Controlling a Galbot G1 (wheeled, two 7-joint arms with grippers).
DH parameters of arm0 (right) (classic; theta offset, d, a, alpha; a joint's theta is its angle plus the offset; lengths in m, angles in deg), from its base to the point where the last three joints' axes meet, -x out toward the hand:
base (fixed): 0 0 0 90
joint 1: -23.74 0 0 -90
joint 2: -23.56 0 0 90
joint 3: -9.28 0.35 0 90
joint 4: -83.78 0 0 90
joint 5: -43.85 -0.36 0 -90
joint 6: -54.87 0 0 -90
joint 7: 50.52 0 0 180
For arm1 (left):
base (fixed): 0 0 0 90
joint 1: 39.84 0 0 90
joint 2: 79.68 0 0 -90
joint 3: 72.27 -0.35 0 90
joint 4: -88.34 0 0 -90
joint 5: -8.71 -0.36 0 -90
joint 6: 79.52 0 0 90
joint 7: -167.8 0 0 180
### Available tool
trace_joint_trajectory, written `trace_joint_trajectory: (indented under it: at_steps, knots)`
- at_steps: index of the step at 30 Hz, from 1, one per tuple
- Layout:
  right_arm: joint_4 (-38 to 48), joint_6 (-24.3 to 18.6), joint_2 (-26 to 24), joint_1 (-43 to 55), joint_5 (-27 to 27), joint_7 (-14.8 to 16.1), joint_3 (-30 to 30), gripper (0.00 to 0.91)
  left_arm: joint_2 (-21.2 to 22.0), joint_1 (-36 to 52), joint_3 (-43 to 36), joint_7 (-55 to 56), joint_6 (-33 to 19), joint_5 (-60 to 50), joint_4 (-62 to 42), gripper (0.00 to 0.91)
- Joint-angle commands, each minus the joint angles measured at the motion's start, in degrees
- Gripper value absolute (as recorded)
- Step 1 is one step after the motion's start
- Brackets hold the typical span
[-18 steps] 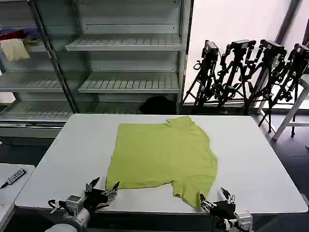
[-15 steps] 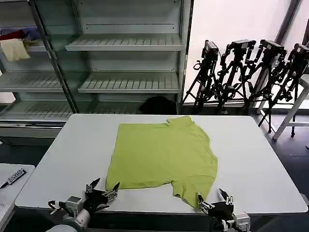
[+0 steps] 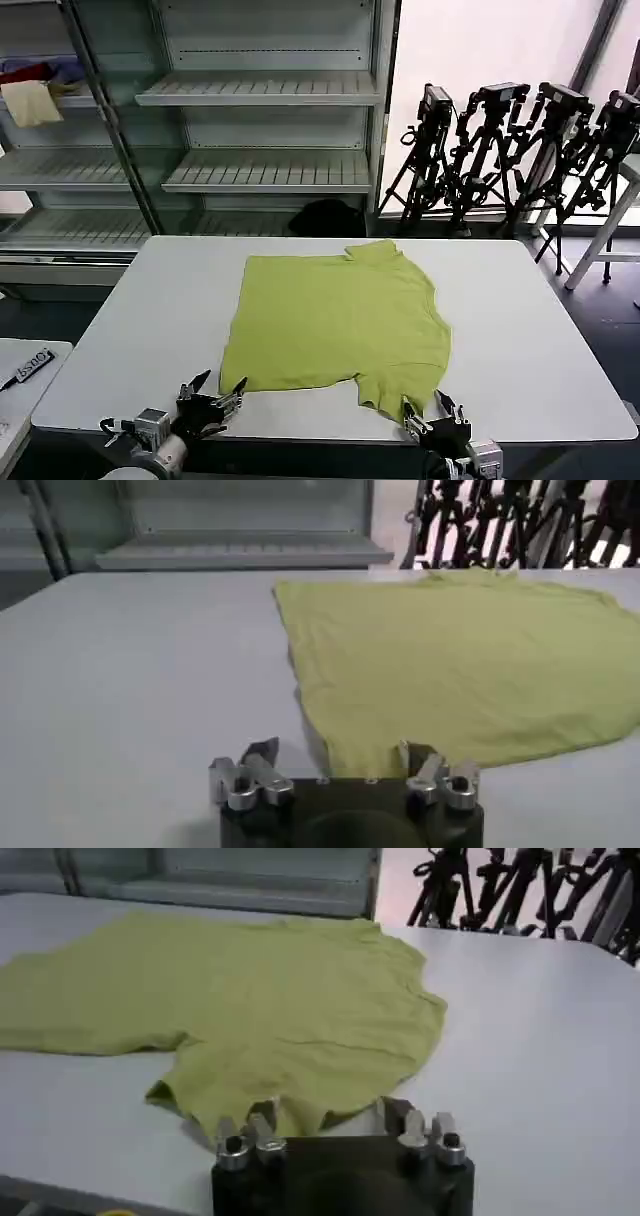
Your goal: Fold and organize the clothes.
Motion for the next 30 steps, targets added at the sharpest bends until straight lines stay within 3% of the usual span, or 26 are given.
trace_joint_trajectory:
  at_steps: [1, 16, 30]
  knots:
    - [0.1, -0.2, 0.1, 0.0, 0.4, 0.1, -0.3, 0.000, 0.1, -0.2, -0.3, -0.1, -0.1, 0.8, -0.2, 0.020]
    - [1.9, -7.4, 1.5, 1.7, -3.3, -2.4, 1.5, 0.000, 1.4, 0.6, -0.8, 0.2, -1.1, 0.7, -0.6, 0.000]
    - [0.6, -9.5, 1.7, 2.8, -7.3, -2.4, 4.3, 0.000, 1.8, 1.6, 2.0, -1.6, -3.0, 4.0, 2.2, 0.000]
